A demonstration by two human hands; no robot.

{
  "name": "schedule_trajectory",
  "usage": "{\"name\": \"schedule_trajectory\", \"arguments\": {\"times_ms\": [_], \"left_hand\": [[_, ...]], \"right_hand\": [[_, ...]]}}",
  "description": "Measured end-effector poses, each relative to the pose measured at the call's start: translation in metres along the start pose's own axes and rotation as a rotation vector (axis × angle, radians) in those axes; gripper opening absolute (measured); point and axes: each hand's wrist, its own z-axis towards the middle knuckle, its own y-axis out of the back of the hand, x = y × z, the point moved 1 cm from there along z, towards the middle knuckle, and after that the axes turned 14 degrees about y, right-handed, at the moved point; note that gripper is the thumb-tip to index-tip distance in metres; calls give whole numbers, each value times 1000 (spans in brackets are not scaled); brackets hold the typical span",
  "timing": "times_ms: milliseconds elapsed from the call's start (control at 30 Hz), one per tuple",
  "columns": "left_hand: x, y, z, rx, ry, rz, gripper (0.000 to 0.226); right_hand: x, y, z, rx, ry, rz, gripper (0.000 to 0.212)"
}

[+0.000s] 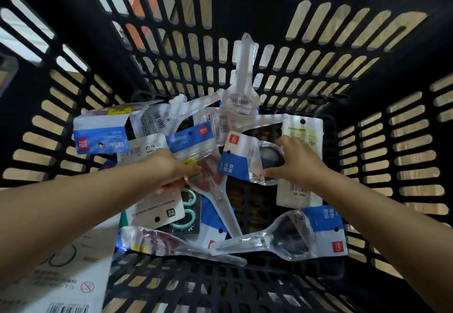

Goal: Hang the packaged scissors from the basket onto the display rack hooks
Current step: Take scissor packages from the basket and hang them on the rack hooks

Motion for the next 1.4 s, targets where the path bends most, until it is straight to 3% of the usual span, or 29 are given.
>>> {"name": "schedule_trajectory", "arguments": {"times_ms": [200,333,433,700,800,967,1133,1200,1400], "left_hand": [[-23,-17,4,33,78,-235,33],[-21,-32,11,40,48,-289,37],[-17,-37,15,42,12,-351,27],[-21,-46,9,66,-67,-422,21],[-28,-54,9,190,-14,-526,9],[-37,-69,7,319,-73,-500,30],[-41,-74,9,370,-144,-470,23],[-44,-76,9,376,-169,-473,15],[-48,-70,1,360,-192,-679,27]], "right_hand": [[-8,1,1,-30,-81,241,42],[-14,5,4,-144,-182,615,27],[-17,3,7,-159,-274,794,33],[-7,-9,12,-136,-316,871,33],[-10,-10,11,-157,-346,904,33],[-13,-11,13,-247,-381,1026,31],[-17,-14,14,-270,-386,1084,17],[-18,-15,14,-283,-393,1104,22],[-7,-9,9,-325,-346,1068,35]]}}
